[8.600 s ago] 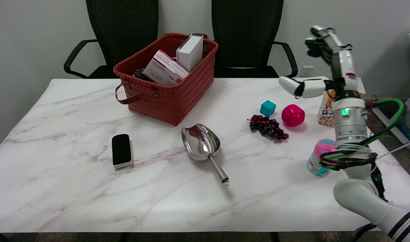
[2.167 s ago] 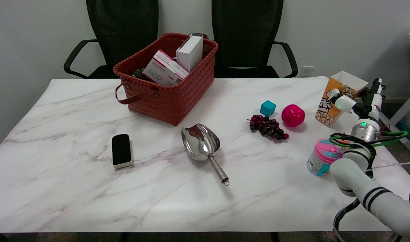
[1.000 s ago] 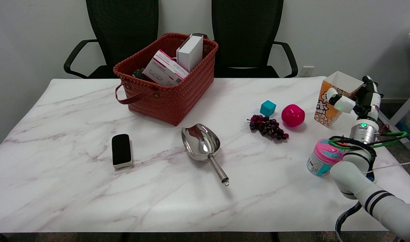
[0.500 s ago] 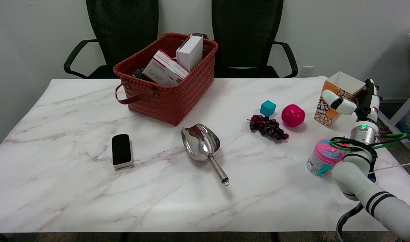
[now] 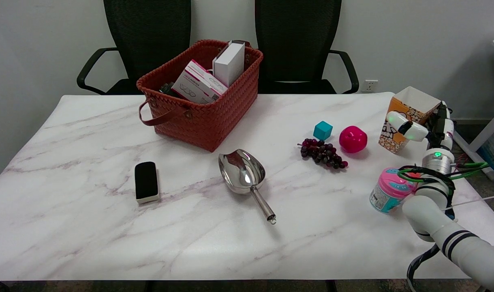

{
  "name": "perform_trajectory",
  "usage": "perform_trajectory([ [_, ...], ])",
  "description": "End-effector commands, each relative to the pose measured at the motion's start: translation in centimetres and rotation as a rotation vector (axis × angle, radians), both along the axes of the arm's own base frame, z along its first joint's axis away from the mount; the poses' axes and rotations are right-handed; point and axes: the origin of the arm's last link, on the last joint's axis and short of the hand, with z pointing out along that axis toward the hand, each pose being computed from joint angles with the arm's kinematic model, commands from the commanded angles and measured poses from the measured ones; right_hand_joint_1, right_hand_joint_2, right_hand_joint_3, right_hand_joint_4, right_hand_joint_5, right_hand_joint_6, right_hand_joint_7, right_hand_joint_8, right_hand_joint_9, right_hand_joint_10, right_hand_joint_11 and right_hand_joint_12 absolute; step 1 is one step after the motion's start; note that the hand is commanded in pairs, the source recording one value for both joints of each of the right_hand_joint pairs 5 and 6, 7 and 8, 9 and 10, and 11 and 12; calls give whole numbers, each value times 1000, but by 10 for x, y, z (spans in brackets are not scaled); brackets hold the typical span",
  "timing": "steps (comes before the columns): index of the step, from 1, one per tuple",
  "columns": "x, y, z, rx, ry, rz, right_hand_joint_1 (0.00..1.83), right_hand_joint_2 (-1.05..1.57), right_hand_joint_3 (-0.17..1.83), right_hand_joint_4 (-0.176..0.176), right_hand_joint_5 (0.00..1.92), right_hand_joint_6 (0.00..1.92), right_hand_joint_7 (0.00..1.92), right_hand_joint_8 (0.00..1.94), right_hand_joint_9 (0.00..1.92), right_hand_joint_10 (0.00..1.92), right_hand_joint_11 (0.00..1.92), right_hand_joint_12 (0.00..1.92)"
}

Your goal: Pick up the popcorn box.

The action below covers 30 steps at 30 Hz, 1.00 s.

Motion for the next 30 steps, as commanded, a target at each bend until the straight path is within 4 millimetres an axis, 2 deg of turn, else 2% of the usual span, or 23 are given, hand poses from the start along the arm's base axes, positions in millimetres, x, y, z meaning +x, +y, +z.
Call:
perform_trajectory([
  [1,-5,-8,9,21,-23,-32,1066,-201,840,0,90,90,390,390,395,395,290,290],
  [8,-5,-8,10,21,-22,-34,1076,-180,807,0,88,88,393,393,392,392,288,288],
  [15,-5,-8,10,23,-13,-38,1136,-33,650,0,206,206,426,426,431,431,315,315],
  [30,-5,-6,10,20,-18,-29,1228,251,946,0,590,590,502,502,527,527,417,417],
])
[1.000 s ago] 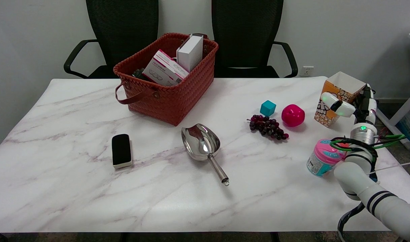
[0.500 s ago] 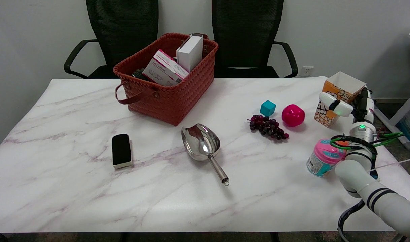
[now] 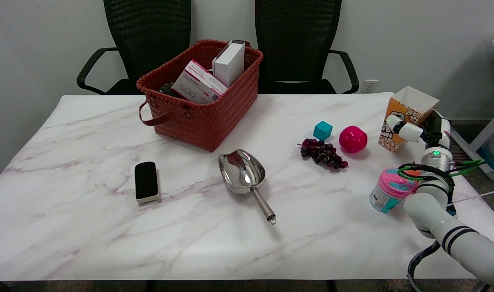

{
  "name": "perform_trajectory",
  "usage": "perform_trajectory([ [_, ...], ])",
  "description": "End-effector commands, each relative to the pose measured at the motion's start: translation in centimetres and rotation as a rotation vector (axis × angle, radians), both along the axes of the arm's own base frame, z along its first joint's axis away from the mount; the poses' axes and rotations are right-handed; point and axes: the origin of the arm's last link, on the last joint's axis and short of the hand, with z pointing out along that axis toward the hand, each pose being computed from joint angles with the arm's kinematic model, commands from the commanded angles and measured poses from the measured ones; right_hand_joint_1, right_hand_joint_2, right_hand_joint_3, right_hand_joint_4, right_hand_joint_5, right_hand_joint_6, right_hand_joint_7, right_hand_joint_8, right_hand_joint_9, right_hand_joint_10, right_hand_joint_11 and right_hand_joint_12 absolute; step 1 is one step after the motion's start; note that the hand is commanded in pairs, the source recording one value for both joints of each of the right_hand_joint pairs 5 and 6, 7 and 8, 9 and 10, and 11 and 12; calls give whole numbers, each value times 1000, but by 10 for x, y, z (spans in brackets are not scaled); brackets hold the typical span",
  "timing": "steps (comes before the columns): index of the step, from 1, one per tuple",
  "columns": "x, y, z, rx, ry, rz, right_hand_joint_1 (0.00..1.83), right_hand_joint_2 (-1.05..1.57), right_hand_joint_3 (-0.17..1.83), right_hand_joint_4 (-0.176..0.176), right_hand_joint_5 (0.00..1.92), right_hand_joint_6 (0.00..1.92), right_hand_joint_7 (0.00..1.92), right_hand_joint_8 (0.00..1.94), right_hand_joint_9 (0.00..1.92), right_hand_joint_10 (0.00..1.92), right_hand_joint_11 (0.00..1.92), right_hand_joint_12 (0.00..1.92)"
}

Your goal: Pick up the popcorn box.

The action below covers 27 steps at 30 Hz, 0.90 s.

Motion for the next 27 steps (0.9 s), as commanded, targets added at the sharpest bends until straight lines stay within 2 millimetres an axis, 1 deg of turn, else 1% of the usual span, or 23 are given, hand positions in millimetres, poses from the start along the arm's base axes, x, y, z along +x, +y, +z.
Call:
perform_trajectory([
  [1,-1,1,1,2,-12,16,1230,259,975,0,608,608,507,507,534,534,421,421],
  [8,-1,0,-1,10,-19,28,1222,309,1008,0,666,666,532,532,558,558,454,454],
  [12,5,-2,-4,18,8,40,1223,314,1034,0,678,678,538,538,564,564,465,465],
  [20,22,-10,-9,50,40,85,1216,313,1109,0,694,694,548,548,571,571,476,476],
  [27,42,-21,-19,99,75,132,1208,311,1153,0,696,696,551,551,576,576,478,478],
])
